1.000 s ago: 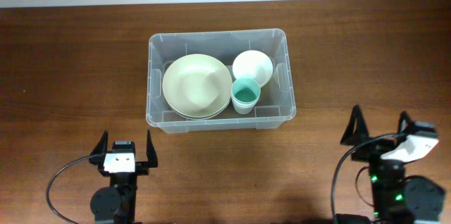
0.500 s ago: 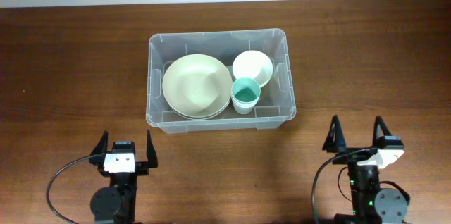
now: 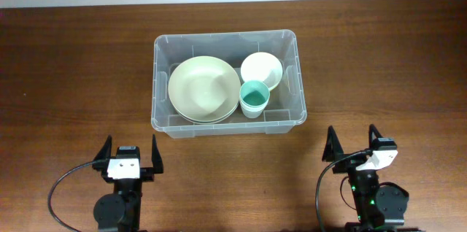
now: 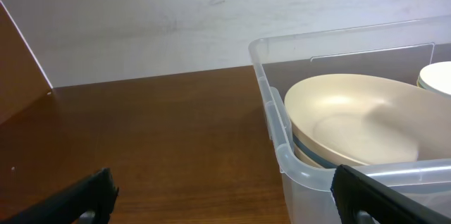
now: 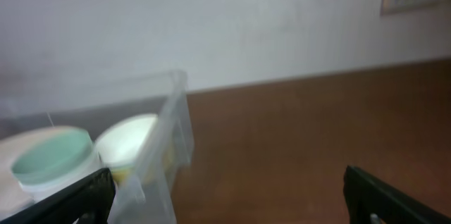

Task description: Pack container

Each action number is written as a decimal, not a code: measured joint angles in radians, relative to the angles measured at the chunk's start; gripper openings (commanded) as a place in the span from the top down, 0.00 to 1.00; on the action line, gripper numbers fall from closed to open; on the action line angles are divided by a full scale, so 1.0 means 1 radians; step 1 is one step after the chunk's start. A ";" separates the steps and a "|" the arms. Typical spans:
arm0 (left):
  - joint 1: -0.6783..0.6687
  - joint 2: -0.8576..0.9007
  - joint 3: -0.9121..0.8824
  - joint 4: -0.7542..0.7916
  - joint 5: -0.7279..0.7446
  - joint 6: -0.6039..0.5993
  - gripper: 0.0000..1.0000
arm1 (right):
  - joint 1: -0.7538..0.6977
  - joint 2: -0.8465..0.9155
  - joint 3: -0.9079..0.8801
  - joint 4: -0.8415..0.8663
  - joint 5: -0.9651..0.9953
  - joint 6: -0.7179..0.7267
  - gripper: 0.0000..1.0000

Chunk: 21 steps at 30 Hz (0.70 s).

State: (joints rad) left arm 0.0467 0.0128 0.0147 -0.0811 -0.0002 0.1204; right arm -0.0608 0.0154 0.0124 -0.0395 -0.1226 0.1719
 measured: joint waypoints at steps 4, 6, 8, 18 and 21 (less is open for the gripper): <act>0.000 0.000 0.000 0.000 0.000 0.000 0.01 | 0.000 -0.001 -0.001 -0.023 0.000 0.000 0.01; 0.000 0.000 0.000 0.000 0.000 0.000 0.01 | 0.000 -0.001 -0.001 -0.023 0.000 0.000 0.01; 0.000 0.000 0.000 0.000 0.000 0.000 0.01 | 0.000 -0.001 -0.001 -0.023 0.000 0.000 0.01; 0.000 0.000 0.000 0.000 0.000 0.000 0.01 | 0.000 -0.001 -0.001 -0.023 0.000 0.000 0.01; 0.000 0.000 0.000 0.000 0.000 0.000 0.01 | 0.000 -0.001 -0.001 -0.023 0.000 0.000 0.01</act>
State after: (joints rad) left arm 0.0467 0.0128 0.0147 -0.0811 -0.0002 0.1204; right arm -0.0608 0.0147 0.0116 -0.0624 -0.1223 0.1715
